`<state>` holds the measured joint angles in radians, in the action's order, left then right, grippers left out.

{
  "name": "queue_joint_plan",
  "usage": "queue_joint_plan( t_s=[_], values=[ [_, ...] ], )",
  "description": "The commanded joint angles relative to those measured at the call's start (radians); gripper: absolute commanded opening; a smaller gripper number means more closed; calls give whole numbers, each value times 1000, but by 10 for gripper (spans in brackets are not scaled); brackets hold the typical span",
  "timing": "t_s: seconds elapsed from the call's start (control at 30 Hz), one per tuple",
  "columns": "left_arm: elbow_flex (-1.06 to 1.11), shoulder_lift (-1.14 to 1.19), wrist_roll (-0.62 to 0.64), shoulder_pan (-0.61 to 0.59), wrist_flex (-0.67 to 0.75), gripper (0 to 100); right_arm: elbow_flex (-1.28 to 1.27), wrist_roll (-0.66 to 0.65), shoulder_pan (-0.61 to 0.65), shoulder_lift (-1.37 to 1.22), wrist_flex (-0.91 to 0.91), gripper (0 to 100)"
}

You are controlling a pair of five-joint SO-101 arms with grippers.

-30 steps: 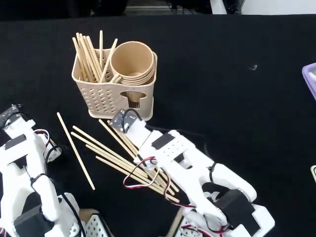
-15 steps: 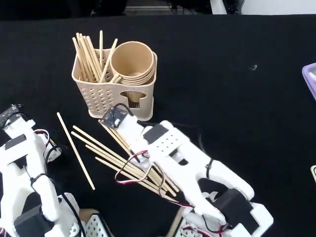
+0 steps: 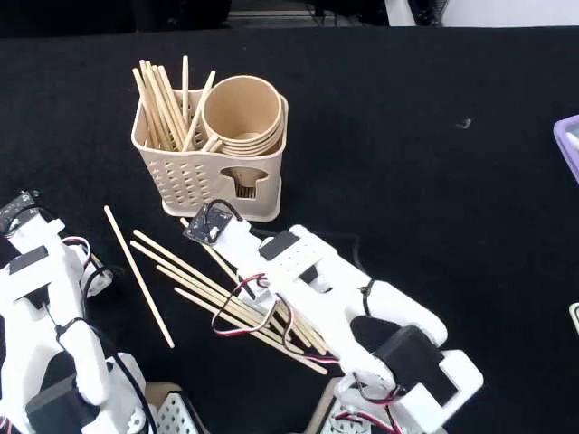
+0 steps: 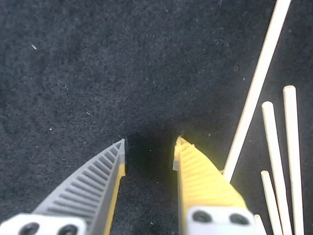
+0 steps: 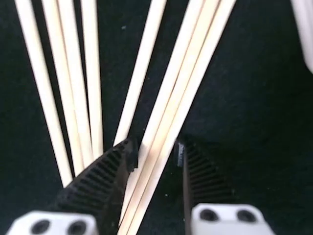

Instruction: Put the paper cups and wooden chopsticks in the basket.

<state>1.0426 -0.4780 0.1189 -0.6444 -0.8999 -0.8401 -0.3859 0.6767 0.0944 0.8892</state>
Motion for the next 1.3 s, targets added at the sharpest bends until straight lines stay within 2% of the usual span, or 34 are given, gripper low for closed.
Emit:
queue_joint_plan(
  t_s=[0.0, 0.07, 0.5, 0.63, 0.97, 1.13, 1.27],
  values=[
    [-4, -26, 8, 1, 15, 170, 7, -46, -23, -7, 41, 62],
    [-4, -26, 8, 1, 15, 170, 5, -64, -23, -7, 44, 7],
    [-4, -25, 8, 1, 15, 170, 4, -69, -25, -2, 127, 11],
    [-4, -25, 8, 1, 15, 170, -15, -74, -55, 79, 169, 11],
    [-4, -25, 8, 2, 15, 170, -243, -272, -373, 452, 167, 12],
    [-4, -25, 8, 2, 15, 170, -275, -339, -540, 495, 169, 41],
    [-4, -25, 8, 2, 15, 170, -277, -377, -609, 492, 143, 59]
  ],
)
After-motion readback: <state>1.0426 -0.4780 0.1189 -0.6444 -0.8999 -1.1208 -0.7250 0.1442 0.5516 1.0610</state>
